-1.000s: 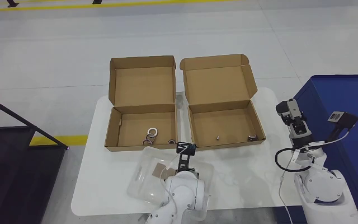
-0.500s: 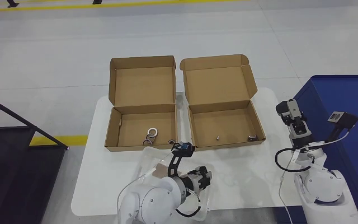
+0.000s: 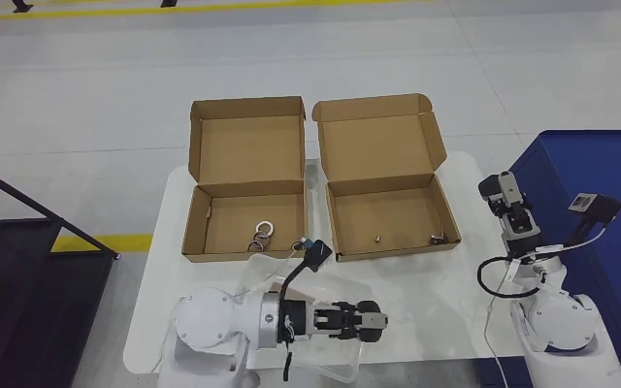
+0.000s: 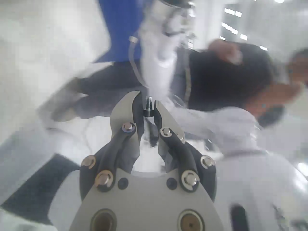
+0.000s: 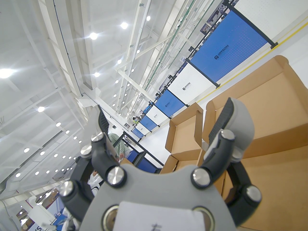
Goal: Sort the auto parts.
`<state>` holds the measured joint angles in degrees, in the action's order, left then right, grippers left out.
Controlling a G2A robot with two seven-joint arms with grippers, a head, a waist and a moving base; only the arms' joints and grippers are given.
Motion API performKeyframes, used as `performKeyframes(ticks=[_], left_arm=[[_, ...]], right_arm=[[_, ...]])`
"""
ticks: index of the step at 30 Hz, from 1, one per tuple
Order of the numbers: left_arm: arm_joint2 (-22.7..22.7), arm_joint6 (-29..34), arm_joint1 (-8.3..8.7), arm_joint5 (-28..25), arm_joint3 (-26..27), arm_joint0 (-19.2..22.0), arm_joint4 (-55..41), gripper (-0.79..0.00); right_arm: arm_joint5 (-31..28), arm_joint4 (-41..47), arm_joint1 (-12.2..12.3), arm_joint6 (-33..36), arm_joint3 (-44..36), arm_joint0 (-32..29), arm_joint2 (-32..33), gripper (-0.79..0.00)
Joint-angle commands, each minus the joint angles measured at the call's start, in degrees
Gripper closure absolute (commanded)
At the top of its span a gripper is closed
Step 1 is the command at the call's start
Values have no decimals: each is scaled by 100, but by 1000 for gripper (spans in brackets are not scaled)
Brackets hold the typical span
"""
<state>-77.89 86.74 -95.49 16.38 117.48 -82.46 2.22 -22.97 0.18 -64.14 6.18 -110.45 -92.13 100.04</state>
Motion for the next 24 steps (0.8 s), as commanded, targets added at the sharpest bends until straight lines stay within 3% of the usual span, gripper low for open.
performKeyframes(ticks=[1, 4, 15, 17, 19, 21, 24], left_arm=[[-183, 126, 33, -10, -318, 85, -2207, 0], [-252, -5, 153, 122, -761, 255, -3178, 0], [-247, -68, 171, 150, -800, 265, -3229, 0], [-116, -270, 143, -80, -825, 241, -3876, 0], [33, -449, 97, 18, -892, 235, -4981, 0], [253, -743, 35, 419, -912, 176, -6448, 0], [570, -1138, 10, 1149, -665, 136, -7688, 0]], right_arm=[[0, 0, 0, 0, 0, 0, 0, -785], [0, 0, 0, 0, 0, 0, 0, -785], [0, 0, 0, 0, 0, 0, 0, -785], [0, 0, 0, 0, 0, 0, 0, -785], [0, 0, 0, 0, 0, 0, 0, -785], [0, 0, 0, 0, 0, 0, 0, -785], [0, 0, 0, 0, 0, 0, 0, -785]])
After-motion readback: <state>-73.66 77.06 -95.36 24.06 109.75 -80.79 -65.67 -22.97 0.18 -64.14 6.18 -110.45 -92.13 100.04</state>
